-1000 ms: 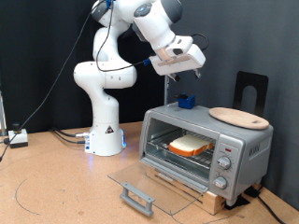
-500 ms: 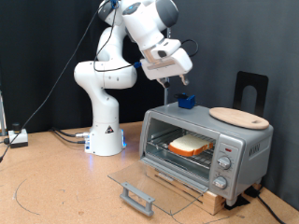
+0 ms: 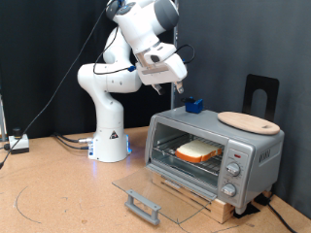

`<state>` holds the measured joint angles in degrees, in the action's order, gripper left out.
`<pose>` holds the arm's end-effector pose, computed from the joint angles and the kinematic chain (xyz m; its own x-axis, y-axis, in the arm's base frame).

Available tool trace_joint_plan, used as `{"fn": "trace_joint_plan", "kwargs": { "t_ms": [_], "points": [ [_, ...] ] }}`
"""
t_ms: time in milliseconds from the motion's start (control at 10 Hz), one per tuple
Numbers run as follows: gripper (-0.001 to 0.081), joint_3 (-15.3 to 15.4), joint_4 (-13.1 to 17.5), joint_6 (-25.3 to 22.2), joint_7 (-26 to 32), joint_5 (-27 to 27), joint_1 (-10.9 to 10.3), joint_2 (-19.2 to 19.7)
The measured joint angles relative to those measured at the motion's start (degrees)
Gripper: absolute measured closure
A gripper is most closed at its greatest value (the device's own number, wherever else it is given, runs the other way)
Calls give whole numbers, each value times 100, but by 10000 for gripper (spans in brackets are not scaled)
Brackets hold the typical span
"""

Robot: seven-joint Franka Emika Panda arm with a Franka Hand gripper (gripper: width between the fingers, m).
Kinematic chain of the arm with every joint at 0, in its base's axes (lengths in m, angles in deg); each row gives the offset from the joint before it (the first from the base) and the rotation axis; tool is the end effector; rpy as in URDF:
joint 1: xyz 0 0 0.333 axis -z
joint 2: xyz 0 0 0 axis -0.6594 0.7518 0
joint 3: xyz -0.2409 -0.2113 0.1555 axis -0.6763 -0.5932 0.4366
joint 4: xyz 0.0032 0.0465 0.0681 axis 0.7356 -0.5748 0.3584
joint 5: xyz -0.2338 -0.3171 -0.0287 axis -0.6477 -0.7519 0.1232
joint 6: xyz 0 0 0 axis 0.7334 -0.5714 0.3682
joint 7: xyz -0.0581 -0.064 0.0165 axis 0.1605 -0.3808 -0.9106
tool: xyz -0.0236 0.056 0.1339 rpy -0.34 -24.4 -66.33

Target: Make a piece of toast with the oven

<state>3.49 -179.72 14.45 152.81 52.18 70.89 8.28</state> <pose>0.2744 0.0858 0.4264 0.4375 0.7614 0.4784 0.8914 -0.4375 -0.1188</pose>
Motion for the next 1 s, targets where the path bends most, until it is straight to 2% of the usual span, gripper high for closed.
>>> {"fn": "trace_joint_plan", "kwargs": {
  "t_ms": [200,400,800,900,1000],
  "points": [
    [-3,-226,123,-29,308,-200,241,414],
    [-3,-312,227,138,336,-198,515,781],
    [-3,-468,666,168,538,-621,963,1683],
    [-3,-465,743,373,542,-646,1071,1876],
    [-3,-444,779,799,557,-633,1148,2038]
  ]
}}
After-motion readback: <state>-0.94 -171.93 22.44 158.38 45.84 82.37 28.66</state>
